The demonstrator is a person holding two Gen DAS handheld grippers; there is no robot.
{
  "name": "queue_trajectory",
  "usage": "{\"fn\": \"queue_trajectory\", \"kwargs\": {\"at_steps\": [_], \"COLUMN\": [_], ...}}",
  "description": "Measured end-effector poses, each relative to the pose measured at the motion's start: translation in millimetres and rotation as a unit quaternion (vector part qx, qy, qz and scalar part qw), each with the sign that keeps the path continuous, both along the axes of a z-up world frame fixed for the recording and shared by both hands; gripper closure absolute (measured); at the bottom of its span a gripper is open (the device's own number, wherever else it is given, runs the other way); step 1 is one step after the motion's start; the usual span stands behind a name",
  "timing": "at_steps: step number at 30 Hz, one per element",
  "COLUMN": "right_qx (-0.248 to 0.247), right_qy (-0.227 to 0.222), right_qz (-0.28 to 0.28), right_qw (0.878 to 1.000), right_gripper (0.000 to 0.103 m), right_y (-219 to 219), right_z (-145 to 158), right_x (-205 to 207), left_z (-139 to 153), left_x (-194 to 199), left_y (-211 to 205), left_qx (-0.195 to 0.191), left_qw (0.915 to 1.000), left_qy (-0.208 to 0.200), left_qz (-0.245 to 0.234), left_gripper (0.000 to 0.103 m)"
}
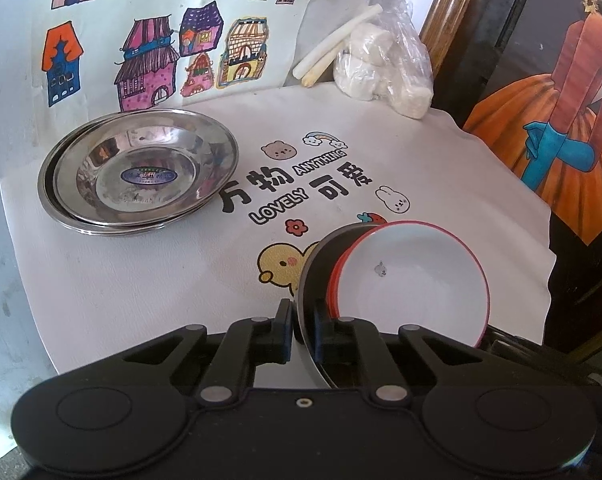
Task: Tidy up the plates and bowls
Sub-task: 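Lift the steel bowl with both tools and carry it over the stacked steel plates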
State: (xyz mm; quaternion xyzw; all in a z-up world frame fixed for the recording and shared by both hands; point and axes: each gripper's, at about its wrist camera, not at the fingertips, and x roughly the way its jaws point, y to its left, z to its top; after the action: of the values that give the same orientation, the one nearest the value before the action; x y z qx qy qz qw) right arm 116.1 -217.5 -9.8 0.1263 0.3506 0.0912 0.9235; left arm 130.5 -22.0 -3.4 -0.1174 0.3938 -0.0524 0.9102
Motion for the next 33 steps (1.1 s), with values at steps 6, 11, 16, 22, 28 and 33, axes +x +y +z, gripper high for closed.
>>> {"fn": "queue_trajectory", "kwargs": {"at_steps": [6,11,16,22,28,33], "right_qx": [0.013,0.017,0.018,0.013,0.013,0.014], "right_qy": [0.002,0.003,0.004,0.004,0.007,0.011], "right_qz": [-0.003,-0.006,-0.009,-0.01,-0.012,-0.014], "right_qw": [1.0,1.0,1.0,1.0,1.0,1.0], "right_gripper": [0.089,0.089,0.089,0.089,0.089,0.089], "right_y": [-3.8,-5.6,-5.2,-3.6,-3.1,-2.7], "right_z": [-1.1,-2.1,-2.6,-2.3,-2.2,-2.3], "right_x": [0.5,0.7,0.2,-1.3,-2.7,-4.1], "left_z": [0.4,0.4,-0.1,-0.2,-0.4,0.2], "left_x": [-0.7,-0.8,-1.3,-1.9,-2.8,-2.8], "left_y": [-1.1,-0.8,-1.1,-1.0,-0.3,-0.6], "left_qx": [0.001,0.0,0.0,-0.004,-0.002,-0.001], "left_qw": [1.0,1.0,1.0,1.0,1.0,1.0], "left_qy": [-0.001,0.0,0.0,0.003,0.005,0.006], "left_qz": [0.0,0.0,0.001,0.004,0.0,0.0], "left_gripper": [0.094,0.094,0.094,0.095,0.095,0.095]}}
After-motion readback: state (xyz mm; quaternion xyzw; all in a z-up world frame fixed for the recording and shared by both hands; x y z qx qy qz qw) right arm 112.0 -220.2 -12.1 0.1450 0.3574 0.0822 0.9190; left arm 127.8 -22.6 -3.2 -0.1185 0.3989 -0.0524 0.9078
